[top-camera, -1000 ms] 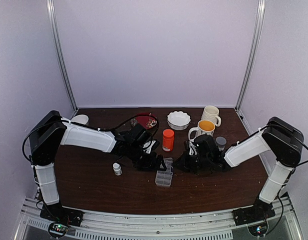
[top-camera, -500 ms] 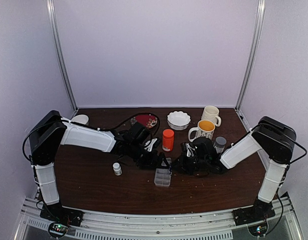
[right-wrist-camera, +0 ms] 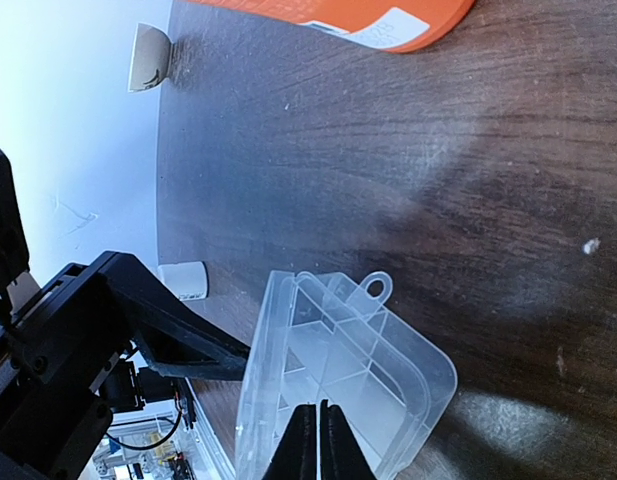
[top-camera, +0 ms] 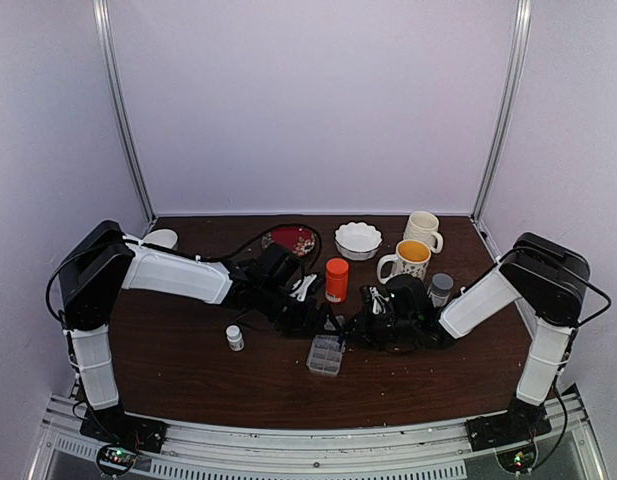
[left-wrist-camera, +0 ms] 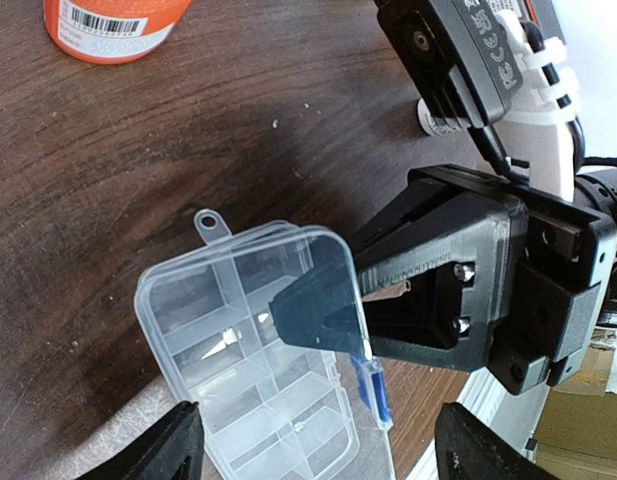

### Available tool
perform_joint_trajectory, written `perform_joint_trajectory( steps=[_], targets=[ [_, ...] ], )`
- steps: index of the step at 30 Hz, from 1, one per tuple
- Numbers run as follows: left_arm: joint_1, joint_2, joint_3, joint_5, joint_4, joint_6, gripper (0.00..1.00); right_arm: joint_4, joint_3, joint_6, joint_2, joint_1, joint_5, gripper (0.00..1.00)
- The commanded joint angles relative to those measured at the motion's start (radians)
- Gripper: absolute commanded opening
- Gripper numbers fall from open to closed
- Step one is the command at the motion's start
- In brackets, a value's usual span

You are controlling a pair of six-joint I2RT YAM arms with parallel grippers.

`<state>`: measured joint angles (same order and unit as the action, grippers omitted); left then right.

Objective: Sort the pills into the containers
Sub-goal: Open the lid of the pill container.

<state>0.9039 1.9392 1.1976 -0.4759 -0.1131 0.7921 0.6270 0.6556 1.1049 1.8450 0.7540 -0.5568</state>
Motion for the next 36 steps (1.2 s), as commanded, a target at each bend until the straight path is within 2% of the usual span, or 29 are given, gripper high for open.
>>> perform_joint_trajectory(
  steps=[1, 5, 9, 13, 21, 32, 36],
  targets=[
    [-0.004, -0.030, 0.028, 0.035, -0.046, -0.054, 0.83, 0.008, -0.012, 0.000, 0.032, -0.004, -0.004, 0.05],
    [0.014, -0.074, 0.095, 0.144, -0.201, -0.139, 0.86, 0.014, -0.020, 0.005, 0.039, -0.004, 0.001, 0.11],
    [0.055, -0.070, 0.183, 0.258, -0.365, -0.198, 0.89, 0.025, -0.024, 0.009, 0.035, -0.004, 0.005, 0.22],
    [0.095, -0.066, 0.225, 0.324, -0.435, -0.214, 0.92, 0.024, -0.021, 0.009, 0.031, -0.004, 0.008, 0.31],
    [0.127, -0.008, 0.318, 0.399, -0.550, -0.244, 0.93, 0.023, -0.019, 0.012, 0.028, -0.004, 0.012, 0.53],
    [0.134, 0.082, 0.375, 0.433, -0.636, -0.255, 0.91, 0.013, -0.019, 0.009, 0.025, -0.004, 0.016, 0.55],
    [0.134, 0.087, 0.377, 0.459, -0.670, -0.246, 0.87, 0.009, -0.016, 0.009, 0.025, -0.003, 0.017, 0.55]
  ],
)
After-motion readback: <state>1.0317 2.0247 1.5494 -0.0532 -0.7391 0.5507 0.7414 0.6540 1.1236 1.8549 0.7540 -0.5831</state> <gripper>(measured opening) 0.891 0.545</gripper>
